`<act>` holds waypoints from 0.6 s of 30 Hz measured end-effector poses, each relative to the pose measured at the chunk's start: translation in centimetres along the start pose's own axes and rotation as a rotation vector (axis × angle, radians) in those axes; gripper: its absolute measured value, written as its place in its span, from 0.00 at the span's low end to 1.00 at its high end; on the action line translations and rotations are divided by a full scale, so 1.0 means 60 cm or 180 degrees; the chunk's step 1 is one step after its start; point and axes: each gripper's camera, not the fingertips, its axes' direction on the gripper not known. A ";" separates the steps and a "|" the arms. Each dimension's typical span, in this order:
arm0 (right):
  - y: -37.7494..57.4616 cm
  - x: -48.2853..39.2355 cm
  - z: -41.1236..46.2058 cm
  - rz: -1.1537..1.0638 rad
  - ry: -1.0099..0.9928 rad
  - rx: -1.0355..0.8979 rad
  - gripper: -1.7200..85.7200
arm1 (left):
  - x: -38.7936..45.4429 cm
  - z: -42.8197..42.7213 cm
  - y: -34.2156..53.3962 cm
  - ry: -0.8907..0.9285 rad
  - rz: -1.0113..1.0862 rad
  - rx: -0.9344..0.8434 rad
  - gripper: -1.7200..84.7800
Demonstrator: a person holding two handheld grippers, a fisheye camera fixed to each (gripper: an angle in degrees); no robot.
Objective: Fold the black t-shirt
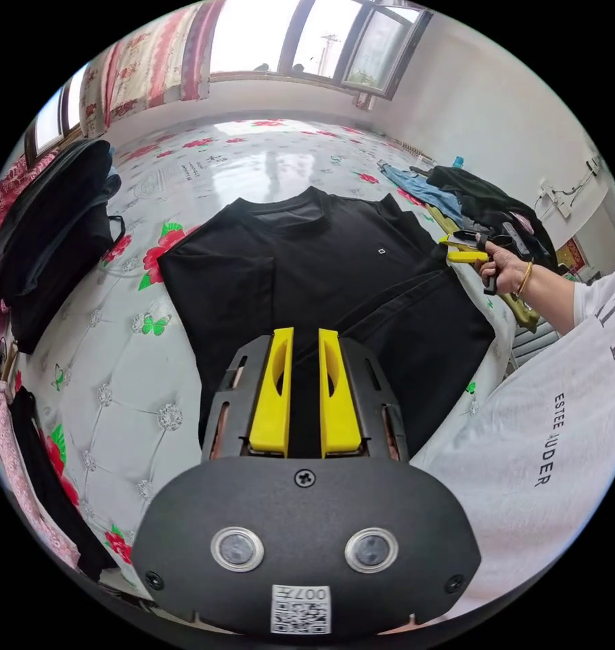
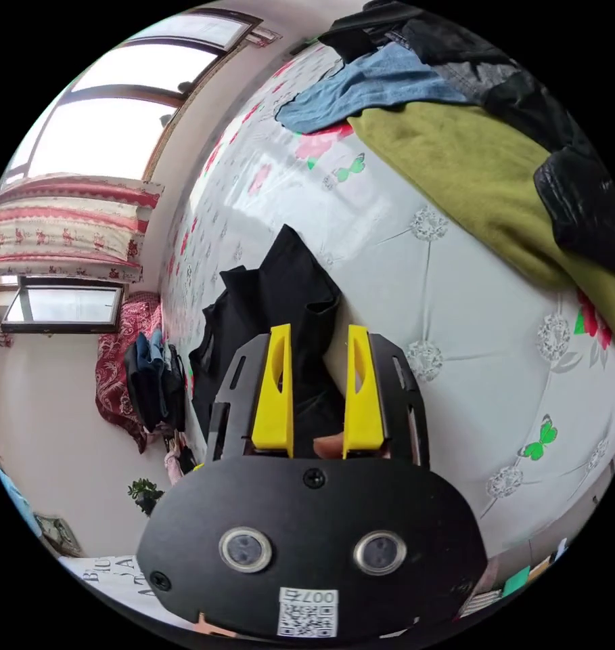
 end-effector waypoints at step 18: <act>0.270 -0.237 0.181 -0.4295 0.0556 -0.1775 0.03 | 0.063 0.061 -0.102 0.0051 0.0032 -0.0505 0.08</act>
